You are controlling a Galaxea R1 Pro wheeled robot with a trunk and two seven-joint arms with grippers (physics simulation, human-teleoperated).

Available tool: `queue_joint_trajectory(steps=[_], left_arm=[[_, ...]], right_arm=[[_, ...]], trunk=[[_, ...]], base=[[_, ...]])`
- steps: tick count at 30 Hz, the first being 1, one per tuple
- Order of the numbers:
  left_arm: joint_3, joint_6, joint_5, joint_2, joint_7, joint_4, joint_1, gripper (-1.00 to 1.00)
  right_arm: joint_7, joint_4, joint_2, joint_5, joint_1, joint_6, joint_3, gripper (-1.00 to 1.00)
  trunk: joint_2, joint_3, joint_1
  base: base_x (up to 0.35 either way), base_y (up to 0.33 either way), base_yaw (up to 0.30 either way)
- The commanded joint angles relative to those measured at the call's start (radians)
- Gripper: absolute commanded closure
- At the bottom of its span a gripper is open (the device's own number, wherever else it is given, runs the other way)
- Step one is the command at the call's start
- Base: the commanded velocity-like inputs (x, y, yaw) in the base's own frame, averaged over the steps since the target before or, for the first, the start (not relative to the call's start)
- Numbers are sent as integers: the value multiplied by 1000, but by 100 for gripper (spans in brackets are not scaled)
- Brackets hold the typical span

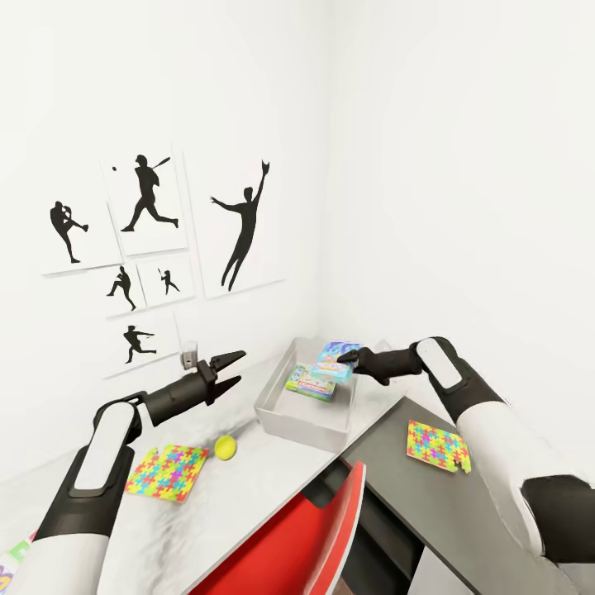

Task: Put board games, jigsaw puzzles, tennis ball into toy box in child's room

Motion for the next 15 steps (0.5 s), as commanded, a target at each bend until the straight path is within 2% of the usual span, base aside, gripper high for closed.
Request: queue_joint_trajectory(steps=[1, 2, 3, 5, 6, 10, 15], left_arm=[[5, 5, -4, 1, -12, 0, 3, -100], [8, 5, 3, 1, -12, 0, 5, -100], [15, 5, 28, 5, -13, 0, 8, -100], [19, 6, 57, 15, -13, 0, 14, -100], [22, 6, 83, 27, -13, -1, 20, -100], [26, 5, 119, 47, -13, -1, 30, -100], [27, 5, 128, 52, -13, -1, 33, -100]], right_arm=[[-25, 54, 35, -2, -21, 1, 12, 100], [-35, 76, 54, -1, -28, 1, 16, 100], [-51, 107, 87, 6, -39, 1, 22, 100], [-60, 127, 113, 17, -45, 1, 26, 100], [-66, 140, 129, 29, -50, 1, 28, 100], [-74, 157, 150, 47, -55, 1, 33, 100], [-76, 159, 156, 51, -57, 1, 33, 100]], trunk=[[-1, 0, 0], [-1, 0, 0], [-1, 0, 0], [-1, 0, 0], [-1, 0, 0], [-1, 0, 0], [-1, -3, 0]], base=[[0, 0, 0], [0, 0, 0], [0, 0, 0], [0, 0, 0], [0, 0, 0], [0, 0, 0], [0, 0, 0]])
